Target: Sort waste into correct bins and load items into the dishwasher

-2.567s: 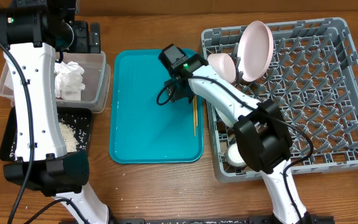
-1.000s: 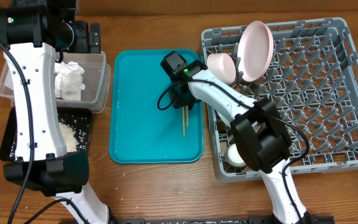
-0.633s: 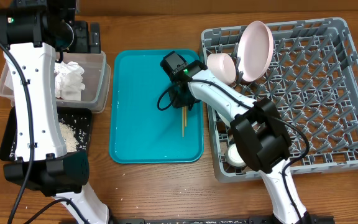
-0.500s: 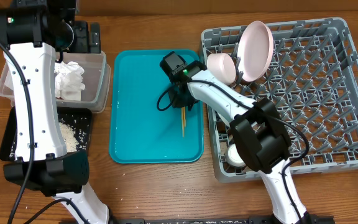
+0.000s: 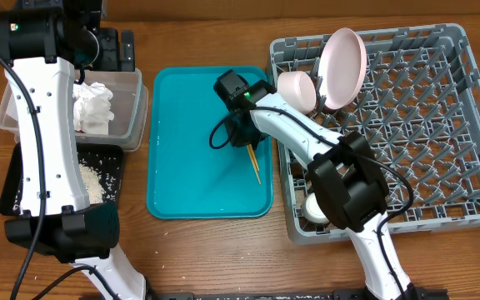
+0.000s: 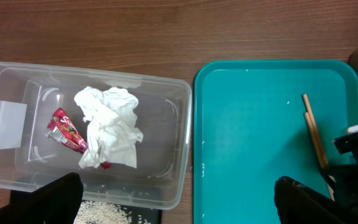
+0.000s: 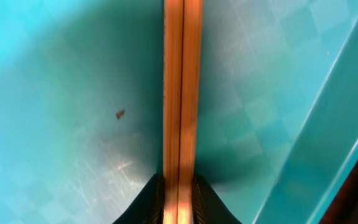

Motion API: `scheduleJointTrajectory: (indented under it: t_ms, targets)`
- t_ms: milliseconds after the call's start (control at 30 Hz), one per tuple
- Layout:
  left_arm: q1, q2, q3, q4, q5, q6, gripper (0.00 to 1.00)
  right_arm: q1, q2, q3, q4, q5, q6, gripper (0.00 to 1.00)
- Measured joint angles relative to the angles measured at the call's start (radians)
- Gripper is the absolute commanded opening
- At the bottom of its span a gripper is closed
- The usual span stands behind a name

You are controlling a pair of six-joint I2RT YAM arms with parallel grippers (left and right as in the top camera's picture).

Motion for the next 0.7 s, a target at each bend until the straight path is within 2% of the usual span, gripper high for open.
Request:
scheduleJointTrajectory:
  t_ms: [700]
  targets:
    - [0.0, 0.0, 0.0, 0.0, 0.0, 0.0, 1.0, 0.004, 0.03, 0.258, -0.259, 0.0, -0.027, 0.16]
